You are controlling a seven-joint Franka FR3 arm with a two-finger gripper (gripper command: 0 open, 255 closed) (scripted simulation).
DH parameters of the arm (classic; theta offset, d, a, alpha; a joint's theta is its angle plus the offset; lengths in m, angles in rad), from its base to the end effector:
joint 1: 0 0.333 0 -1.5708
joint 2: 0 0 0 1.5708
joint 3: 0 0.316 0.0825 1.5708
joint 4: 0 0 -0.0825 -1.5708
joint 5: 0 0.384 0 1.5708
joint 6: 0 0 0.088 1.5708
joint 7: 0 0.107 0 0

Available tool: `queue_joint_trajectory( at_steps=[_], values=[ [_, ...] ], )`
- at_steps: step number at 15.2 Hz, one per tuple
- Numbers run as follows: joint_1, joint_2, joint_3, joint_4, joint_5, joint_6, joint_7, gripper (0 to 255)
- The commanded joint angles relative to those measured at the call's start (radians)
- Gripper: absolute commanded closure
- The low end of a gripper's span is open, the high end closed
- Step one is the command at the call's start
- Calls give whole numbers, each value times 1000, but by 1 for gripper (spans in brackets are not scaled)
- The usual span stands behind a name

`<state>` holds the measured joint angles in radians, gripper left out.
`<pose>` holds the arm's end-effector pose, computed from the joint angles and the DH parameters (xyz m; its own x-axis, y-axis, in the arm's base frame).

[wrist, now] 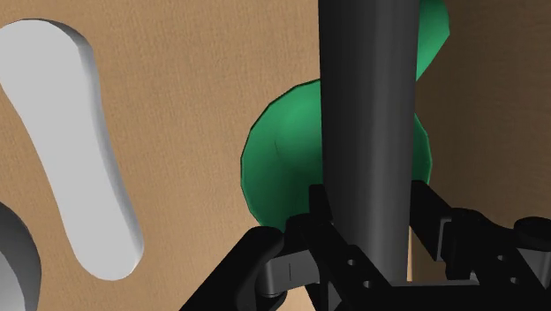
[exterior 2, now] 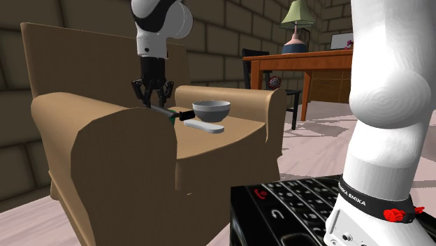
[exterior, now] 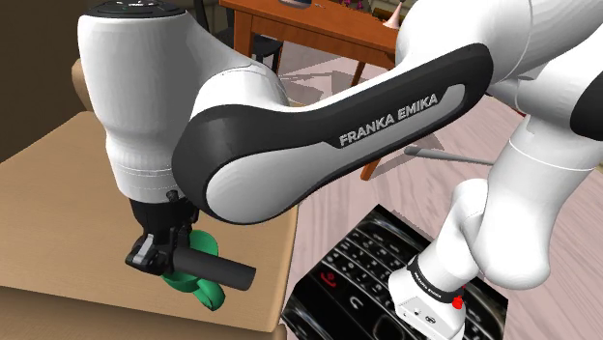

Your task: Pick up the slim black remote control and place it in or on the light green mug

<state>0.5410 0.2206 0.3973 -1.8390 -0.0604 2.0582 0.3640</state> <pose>0.3756 0.4858 0.4185 0.8294 0.5586 0.0047 0.5584 -0.8288 -0.0349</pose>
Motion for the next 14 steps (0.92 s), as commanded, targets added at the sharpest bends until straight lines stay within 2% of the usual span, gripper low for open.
queue_joint_trajectory(
  at_steps=[1,5,6,11,14],
  values=[
    [1,3,1,-4,0,3,0,255],
    [1,3,1,-4,0,3,0,255],
    [2,3,1,-2,0,3,0,0],
    [1,3,1,-4,0,3,0,0],
    [-3,-28,4,60,15,-89,-9,0]
  ],
)
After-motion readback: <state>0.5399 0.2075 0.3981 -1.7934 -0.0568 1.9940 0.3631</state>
